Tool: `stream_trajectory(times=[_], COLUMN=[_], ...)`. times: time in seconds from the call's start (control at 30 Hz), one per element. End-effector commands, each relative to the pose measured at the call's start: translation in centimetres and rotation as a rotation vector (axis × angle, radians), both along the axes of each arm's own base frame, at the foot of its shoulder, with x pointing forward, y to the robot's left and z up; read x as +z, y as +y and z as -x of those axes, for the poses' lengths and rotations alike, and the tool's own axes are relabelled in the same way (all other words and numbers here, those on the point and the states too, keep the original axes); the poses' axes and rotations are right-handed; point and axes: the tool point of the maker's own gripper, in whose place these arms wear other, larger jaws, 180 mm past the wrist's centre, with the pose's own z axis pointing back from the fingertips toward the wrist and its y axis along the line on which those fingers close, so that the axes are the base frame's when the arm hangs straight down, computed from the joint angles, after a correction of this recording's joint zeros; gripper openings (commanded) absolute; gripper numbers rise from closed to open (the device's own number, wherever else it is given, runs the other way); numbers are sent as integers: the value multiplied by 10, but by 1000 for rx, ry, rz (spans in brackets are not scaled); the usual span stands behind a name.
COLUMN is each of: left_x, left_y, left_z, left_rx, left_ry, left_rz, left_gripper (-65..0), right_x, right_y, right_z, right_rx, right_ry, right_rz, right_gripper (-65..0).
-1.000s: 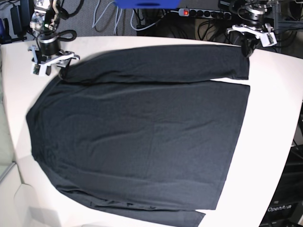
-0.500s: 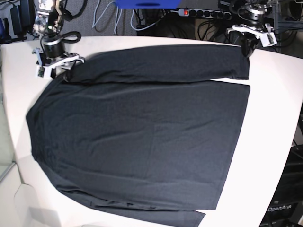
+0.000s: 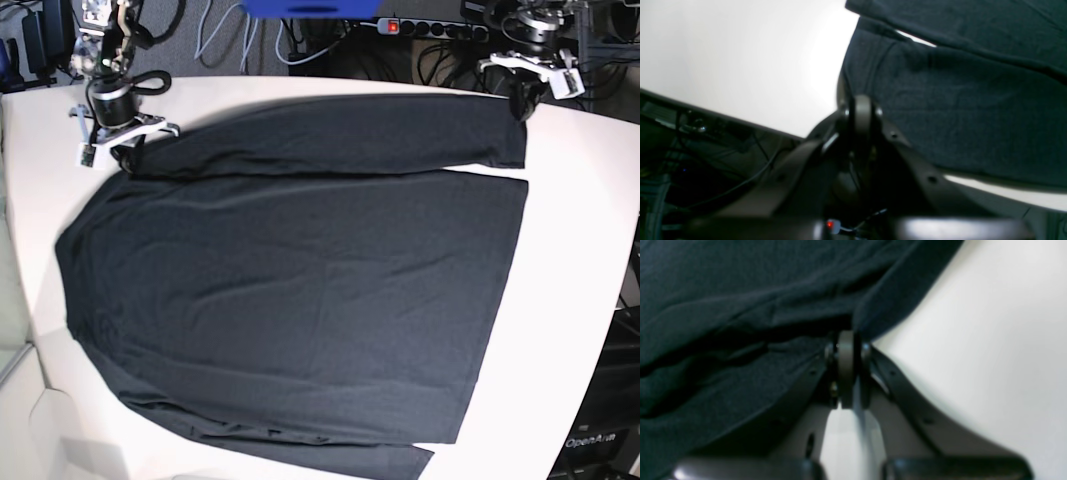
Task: Fold the T-shirt properly
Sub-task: 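Close the right gripper on the shirt edge near the shoulder, then lift the gripped shirt edge up with both grippers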
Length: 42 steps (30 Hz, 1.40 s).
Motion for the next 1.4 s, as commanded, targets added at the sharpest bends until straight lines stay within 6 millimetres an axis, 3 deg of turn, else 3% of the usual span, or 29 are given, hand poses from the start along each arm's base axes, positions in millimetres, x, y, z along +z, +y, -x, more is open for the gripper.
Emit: stream_trajectory(times=[0.0, 0.27, 0.43, 0.7, 0.97, 1.37], left_x=[9, 28, 32, 48, 78, 101], left_y=[7, 11, 9, 2, -3, 6], left_z=[-1, -15, -20, -48, -82, -110], left_rx=[-17, -33, -34, -36, -51, -59], left_ry=[-11, -47, -62, -135, -231, -307], left_rz=[-14, -8, -1, 23, 42, 13], left_gripper=[-650, -650, -650, -650, -650, -650], right_x=[12, 45, 53, 70, 86, 114], right_y=[-3, 1, 1, 3, 1, -1], right_z=[-5, -19, -23, -31, -48, -82], right_rx=[3, 25, 31, 42, 51, 52], right_ry=[-38, -123, -143, -190, -241, -336], right_rz=[14, 38, 44, 57, 71, 82], right_gripper=[-648, -648, -648, -648, -648, -648])
